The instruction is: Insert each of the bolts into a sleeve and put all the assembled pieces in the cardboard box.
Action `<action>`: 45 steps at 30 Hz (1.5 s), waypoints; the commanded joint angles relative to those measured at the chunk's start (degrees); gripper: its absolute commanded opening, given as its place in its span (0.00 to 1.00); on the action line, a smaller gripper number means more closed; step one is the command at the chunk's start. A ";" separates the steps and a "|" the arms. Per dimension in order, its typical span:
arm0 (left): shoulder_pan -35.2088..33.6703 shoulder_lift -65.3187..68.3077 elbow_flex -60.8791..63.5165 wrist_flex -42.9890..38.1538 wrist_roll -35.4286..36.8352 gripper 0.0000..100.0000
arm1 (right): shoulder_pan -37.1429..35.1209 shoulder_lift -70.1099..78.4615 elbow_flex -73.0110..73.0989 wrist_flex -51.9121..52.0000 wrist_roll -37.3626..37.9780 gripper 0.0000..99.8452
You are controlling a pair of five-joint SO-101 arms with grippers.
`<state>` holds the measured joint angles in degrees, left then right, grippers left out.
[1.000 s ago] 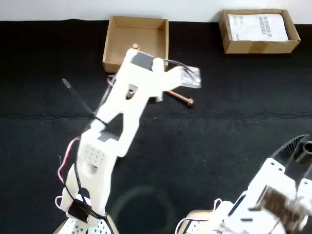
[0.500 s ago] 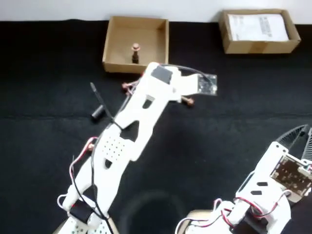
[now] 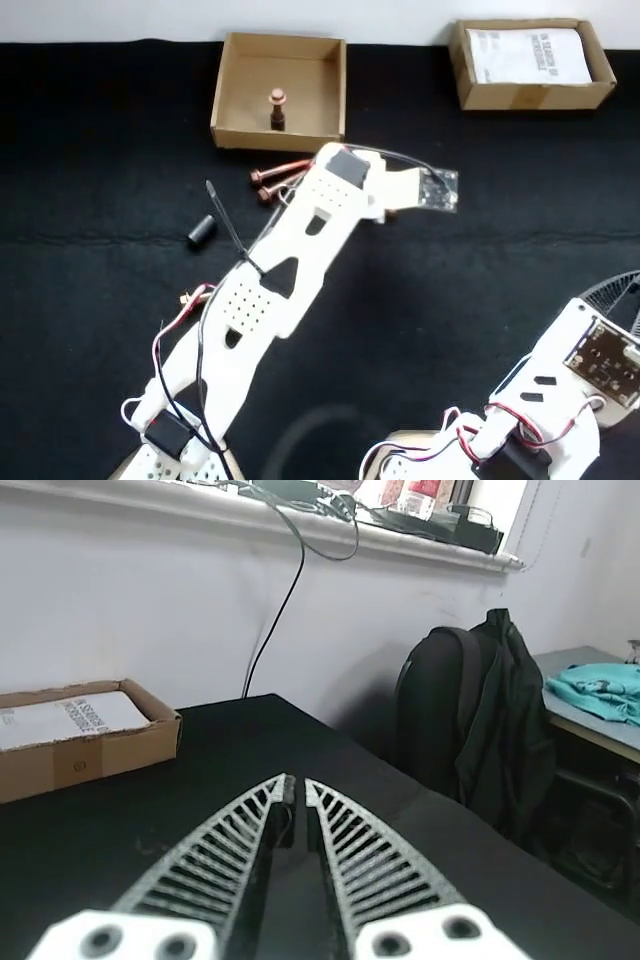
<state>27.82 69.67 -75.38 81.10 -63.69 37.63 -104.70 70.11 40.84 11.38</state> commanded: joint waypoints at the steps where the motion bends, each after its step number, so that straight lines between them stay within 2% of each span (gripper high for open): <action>1: 1.89 -1.19 -2.42 -1.05 0.70 0.11 | 2.42 -0.40 -0.04 1.89 -0.44 0.01; 7: 3.21 -0.75 -2.07 -2.99 0.53 0.11 | 6.20 -0.31 0.04 3.30 -0.09 0.01; 13: 3.03 1.19 -2.33 -10.37 0.53 0.11 | 6.20 -0.31 0.04 7.52 -0.09 0.01; 19: 1.80 2.07 -1.98 -10.90 0.44 0.12 | 5.67 -0.31 0.04 7.52 0.00 0.01; 26: -0.75 8.04 -2.07 -13.89 -8.88 0.11 | 5.67 -0.31 0.13 7.52 0.09 0.01; 30: -2.33 12.62 -2.33 -16.62 -10.37 0.09 | 5.67 -0.31 0.13 7.60 0.09 0.01; 33: -2.77 12.88 -2.42 -16.88 -10.11 0.00 | 5.85 -0.31 0.92 7.60 0.09 0.01; 41: -2.33 11.38 -2.42 -15.91 -9.85 0.01 | 6.29 -0.31 2.24 7.52 0.09 0.01; 45: -1.71 5.93 -2.42 -10.29 -4.84 0.01 | 6.29 -0.31 2.68 7.34 -0.09 0.01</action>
<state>27.38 79.34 -77.85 66.95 -71.60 43.16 -104.70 72.75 48.31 11.38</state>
